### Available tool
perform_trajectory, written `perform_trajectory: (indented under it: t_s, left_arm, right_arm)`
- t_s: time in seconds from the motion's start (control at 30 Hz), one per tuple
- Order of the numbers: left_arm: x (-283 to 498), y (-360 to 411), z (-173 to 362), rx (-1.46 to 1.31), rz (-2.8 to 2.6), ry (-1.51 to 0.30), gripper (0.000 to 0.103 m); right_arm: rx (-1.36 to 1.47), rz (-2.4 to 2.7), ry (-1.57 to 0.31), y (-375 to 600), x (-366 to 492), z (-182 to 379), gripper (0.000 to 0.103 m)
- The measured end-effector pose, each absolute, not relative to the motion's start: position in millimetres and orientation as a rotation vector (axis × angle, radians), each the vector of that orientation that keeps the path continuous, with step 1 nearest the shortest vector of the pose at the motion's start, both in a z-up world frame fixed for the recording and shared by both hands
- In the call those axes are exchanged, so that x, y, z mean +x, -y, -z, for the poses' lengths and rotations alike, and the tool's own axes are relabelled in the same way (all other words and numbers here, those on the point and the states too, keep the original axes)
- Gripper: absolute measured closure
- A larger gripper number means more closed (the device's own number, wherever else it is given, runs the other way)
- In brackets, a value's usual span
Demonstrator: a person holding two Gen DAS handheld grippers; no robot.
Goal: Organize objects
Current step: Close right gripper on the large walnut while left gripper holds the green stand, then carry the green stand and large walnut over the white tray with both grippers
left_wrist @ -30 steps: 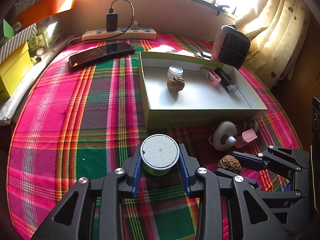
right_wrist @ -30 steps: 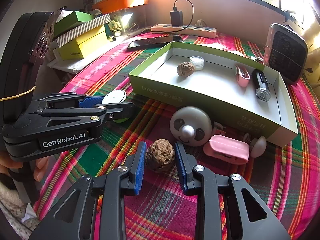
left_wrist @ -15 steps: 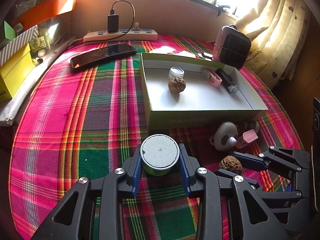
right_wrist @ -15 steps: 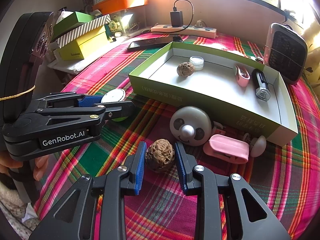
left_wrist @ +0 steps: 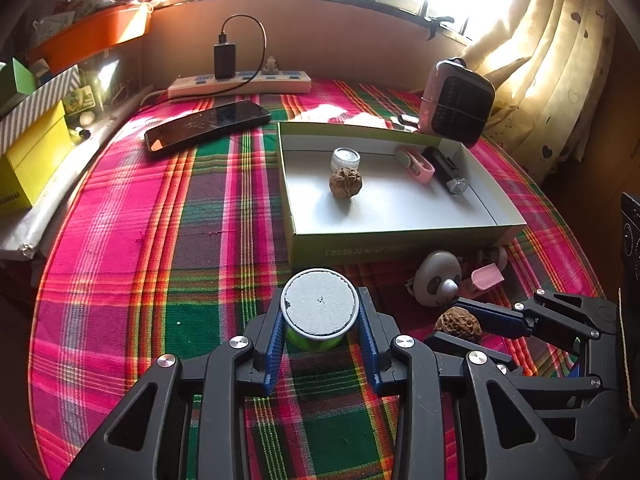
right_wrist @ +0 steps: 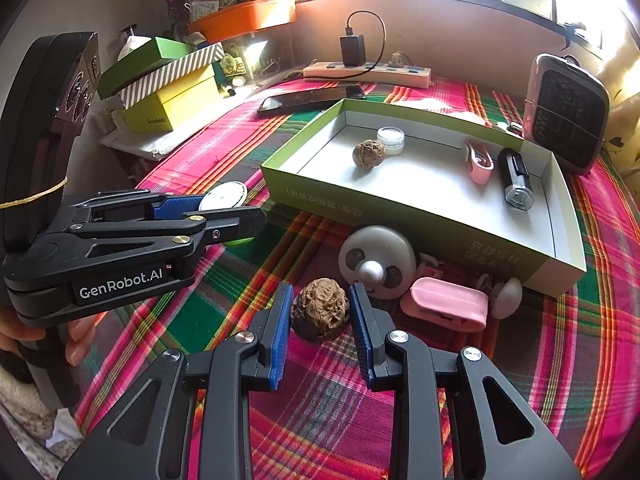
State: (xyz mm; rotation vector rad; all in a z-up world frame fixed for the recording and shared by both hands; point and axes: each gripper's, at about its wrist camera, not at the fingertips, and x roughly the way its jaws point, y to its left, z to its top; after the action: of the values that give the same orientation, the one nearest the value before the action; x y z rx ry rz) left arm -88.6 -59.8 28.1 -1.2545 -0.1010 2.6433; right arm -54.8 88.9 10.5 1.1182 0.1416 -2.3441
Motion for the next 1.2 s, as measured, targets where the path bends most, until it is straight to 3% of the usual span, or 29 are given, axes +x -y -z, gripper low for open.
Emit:
perform_trajectory:
  t_s: [1.2]
  left_arm:
    - [-117,34,-58,-1.154,-2.647,0.053,0.072]
  right_arm:
    - [0.989,2.533,-0.112,-121,-127,-60,0.073]
